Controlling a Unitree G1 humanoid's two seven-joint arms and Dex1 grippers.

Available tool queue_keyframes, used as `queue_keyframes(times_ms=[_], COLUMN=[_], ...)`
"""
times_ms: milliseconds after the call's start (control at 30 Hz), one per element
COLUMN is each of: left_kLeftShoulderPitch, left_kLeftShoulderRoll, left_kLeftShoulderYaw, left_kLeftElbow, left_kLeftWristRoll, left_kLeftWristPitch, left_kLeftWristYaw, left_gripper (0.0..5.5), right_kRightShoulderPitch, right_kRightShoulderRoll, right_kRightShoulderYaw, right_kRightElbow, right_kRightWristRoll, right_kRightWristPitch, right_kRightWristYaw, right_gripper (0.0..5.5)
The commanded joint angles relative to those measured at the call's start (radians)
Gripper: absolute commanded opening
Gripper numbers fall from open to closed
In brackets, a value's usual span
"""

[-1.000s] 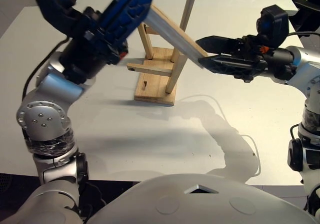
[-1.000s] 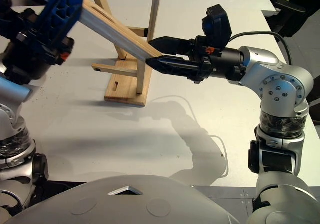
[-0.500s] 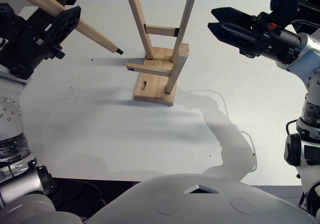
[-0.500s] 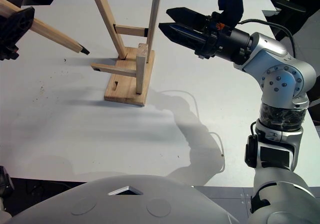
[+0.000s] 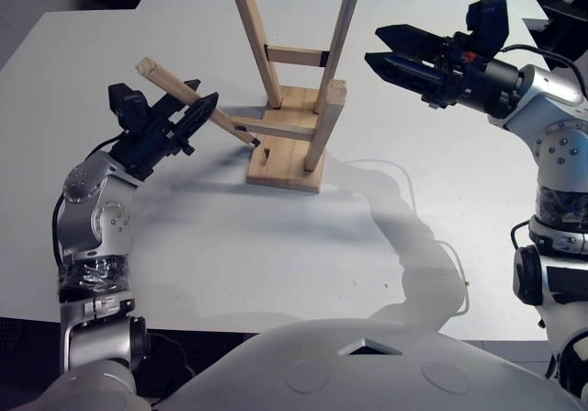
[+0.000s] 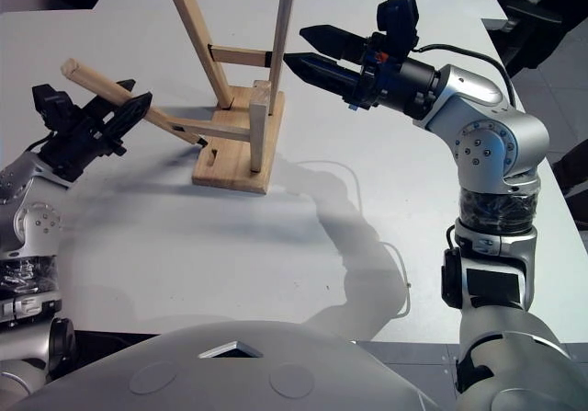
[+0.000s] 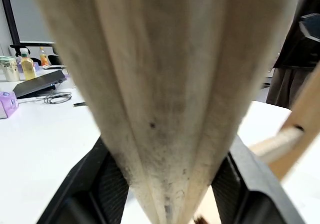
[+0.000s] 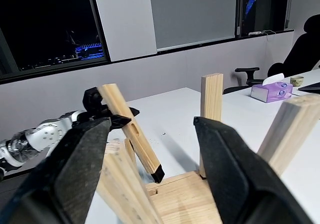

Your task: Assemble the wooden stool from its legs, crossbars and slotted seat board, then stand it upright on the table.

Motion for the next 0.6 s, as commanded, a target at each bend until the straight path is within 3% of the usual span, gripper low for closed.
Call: queue_keyframes(times_ms=[33,467,600], left_kLeftShoulderPitch=[0.116,0.043,0.038], left_kLeftShoulderRoll=[-0.030,-0.044,-0.022], left_kLeftShoulderYaw=[-0.069,-0.092,-0.139], left_kLeftElbow=[-0.144,-0.333,-0.283], left_kLeftWristRoll=[-0.035,-0.093,-0.042], left_kLeftWristPitch=[0.093,0.146,0.136], left_kLeftWristYaw=[0.004,0.064,0.014], left_gripper=[2.05,2.04,2.04], right_kRightShoulderPitch=[0.011,0.018,-0.048], right_kRightShoulderRoll=[0.005,0.008,0.028], right_kRightShoulderYaw=[-0.006,-0.018,-0.102], right_kRightElbow=[-0.012,-0.009,0.052], right_kRightWristRoll=[-0.012,-0.019,0.034], right_kRightWristPitch=[-0.007,-0.016,0.005], right_kRightWristYaw=[-0.003,-0.016,-0.080], right_gripper=[3.07,3.07,3.07])
